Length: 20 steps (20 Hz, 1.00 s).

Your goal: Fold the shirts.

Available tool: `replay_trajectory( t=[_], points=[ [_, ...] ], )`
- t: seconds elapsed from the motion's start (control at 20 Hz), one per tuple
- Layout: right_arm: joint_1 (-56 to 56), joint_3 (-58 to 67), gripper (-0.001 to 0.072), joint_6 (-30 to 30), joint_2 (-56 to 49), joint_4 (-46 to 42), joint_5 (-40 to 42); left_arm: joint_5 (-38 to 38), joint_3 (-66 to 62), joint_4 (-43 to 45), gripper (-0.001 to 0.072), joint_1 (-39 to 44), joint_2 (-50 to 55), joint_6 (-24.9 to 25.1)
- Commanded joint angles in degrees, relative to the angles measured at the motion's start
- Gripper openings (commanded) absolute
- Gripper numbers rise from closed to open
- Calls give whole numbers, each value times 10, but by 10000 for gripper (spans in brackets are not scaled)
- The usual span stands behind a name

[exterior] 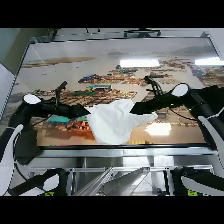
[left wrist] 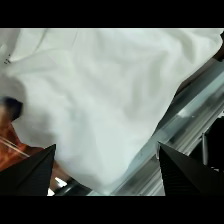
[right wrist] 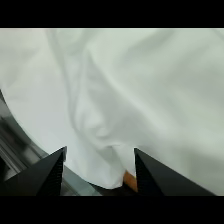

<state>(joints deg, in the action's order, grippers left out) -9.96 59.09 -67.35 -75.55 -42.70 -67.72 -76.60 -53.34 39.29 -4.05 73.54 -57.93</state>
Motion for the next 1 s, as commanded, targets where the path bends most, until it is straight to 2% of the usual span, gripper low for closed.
replay_trajectory(
  t=[0.0,0.1,0.2,0.3,0.5,0.65,0.75,0.8,0.85,0.9,0.95],
  points=[
    [103,18,484,1,19,-24,-92,-116,-50,3,708,-53,41,-36],
    [167,16,488,16,35,-97,-104,-115,-3,4,708,-69,18,-38],
    [207,4,711,16,35,-149,-90,-78,77,6,708,-65,-22,-38],
    [217,-10,710,47,14,-141,-85,-28,159,3,708,-44,-62,-43],
    [184,-25,710,128,-52,-54,-88,94,282,-8,696,35,-113,-52],
    [144,-25,708,143,-94,-40,-88,195,318,-81,698,102,-113,-36],
    [122,-25,694,143,-110,-39,-89,245,303,-96,694,143,-85,-30],
    [115,-25,549,146,-112,-39,-89,254,289,-94,614,162,-63,-30],
    [109,-25,273,152,-112,-35,-90,257,272,-94,428,178,-40,-30],
    [108,-24,75,159,-112,-22,-98,253,250,-94,165,193,-14,-30],
    [110,-23,17,166,-111,-7,-110,240,228,-94,5,202,7,-27]
  ],
)
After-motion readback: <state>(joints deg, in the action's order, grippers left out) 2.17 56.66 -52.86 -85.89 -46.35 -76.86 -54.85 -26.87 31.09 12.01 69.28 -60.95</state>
